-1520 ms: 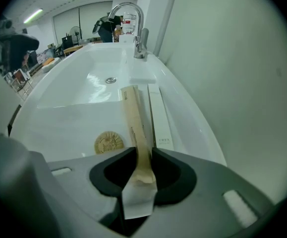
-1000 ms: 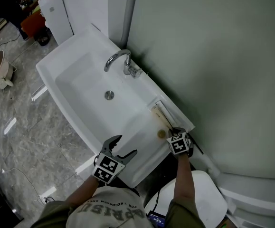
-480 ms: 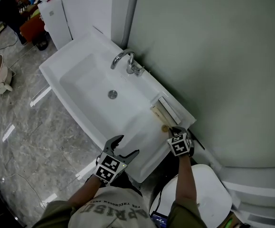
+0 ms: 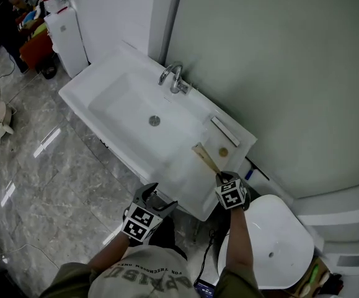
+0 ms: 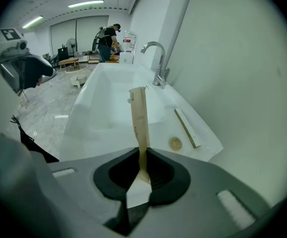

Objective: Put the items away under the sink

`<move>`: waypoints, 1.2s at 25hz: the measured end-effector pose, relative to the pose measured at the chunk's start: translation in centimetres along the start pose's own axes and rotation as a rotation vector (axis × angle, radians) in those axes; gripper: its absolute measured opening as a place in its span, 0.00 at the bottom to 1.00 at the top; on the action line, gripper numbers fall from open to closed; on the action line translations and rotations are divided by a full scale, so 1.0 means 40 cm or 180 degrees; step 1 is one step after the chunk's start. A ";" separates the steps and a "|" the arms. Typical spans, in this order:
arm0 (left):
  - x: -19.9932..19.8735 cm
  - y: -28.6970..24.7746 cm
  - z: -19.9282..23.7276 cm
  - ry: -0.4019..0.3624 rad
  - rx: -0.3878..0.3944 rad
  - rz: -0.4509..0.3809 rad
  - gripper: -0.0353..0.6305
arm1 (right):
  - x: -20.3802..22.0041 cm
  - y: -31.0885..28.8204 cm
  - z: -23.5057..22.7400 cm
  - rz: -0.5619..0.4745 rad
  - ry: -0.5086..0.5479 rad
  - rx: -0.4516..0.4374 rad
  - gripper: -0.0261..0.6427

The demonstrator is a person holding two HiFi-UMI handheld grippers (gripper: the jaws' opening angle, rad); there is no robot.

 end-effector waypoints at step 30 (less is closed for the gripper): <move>0.250 0.309 -0.174 -0.0088 -0.0093 0.0020 0.59 | 0.085 0.211 0.468 -0.0346 0.0126 -0.0185 0.09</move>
Point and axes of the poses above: the fingertips, and each gripper's own axes: y backward along the fingers, z to its left, x out of its underside, the point moved 1 cm from there along y, backward along the fingers, and after that the axes turned 3 degrees about -x, right-handed, at the moved point
